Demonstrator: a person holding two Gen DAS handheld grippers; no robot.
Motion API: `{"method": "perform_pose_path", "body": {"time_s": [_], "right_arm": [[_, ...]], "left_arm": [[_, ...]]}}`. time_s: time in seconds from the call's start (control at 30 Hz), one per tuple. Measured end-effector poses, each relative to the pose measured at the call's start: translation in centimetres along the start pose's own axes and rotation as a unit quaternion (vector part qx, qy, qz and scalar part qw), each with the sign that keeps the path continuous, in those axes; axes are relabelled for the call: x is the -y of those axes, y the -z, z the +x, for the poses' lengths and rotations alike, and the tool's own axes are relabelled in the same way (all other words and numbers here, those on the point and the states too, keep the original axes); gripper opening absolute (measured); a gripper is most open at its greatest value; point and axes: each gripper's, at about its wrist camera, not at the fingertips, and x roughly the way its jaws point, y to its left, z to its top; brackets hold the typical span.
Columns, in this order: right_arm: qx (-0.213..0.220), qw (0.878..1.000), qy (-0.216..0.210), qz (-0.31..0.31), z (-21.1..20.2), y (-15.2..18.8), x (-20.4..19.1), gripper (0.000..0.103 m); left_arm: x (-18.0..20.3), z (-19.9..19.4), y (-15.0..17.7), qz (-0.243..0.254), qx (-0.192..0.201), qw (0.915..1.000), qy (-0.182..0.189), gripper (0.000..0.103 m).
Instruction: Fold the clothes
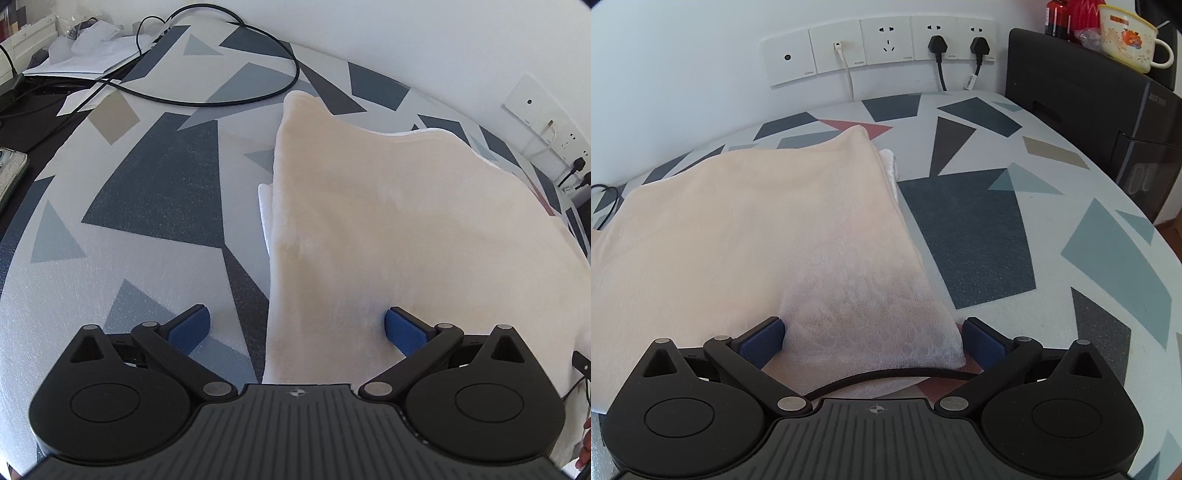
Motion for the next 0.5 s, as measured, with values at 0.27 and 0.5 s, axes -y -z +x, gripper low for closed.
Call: {"method": "perform_pose_path", "body": {"time_s": [0.27,0.5], "right_arm": [[0.009,1.000,0.002,0.004,-0.17,0.36,0.02,0.102],[0.009,1.000,0.003,0.004,-0.18,0.35,0.00,0.102]], "left_arm": [[0.63,0.46,-0.31,0.010,-0.002,0.9999,-0.010,0.103],[0.80,0.63,-0.40,0.014,-0.003,0.9998,-0.011,0.103]]}}
